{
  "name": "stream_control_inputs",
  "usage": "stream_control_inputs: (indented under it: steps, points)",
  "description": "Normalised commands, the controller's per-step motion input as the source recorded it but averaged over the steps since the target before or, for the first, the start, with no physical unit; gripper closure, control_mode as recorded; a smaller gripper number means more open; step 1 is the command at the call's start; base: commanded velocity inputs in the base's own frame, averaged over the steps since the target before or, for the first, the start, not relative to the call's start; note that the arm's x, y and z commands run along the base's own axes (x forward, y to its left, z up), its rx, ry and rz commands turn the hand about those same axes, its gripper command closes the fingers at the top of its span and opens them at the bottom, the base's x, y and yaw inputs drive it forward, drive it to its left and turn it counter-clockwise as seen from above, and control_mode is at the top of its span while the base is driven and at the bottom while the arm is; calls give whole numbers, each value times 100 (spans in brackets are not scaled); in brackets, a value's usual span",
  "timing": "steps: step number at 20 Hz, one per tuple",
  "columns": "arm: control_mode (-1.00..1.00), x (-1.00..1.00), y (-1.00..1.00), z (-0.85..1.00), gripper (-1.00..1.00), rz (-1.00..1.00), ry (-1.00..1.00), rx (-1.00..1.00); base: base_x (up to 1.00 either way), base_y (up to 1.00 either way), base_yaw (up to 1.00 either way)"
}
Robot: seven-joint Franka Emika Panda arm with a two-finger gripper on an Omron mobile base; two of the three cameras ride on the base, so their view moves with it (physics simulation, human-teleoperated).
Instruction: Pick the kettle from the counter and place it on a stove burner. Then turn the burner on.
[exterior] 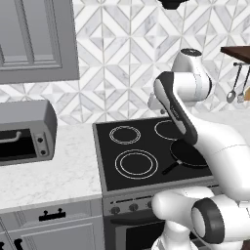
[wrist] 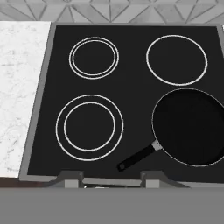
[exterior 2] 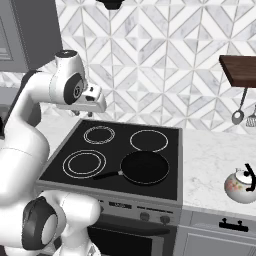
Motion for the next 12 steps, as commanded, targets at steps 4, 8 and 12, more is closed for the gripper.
stream_control_inputs:
  steps: [4,8,12]
  points:
    - [-100,-21,-3,0,-100,0,-3,1,0,0,0]
    - [-100,-21,-40,0,-100,-10,-13,1,0,0,0]
    - [-100,-29,-90,0,-100,-19,-32,0,0,0,0]
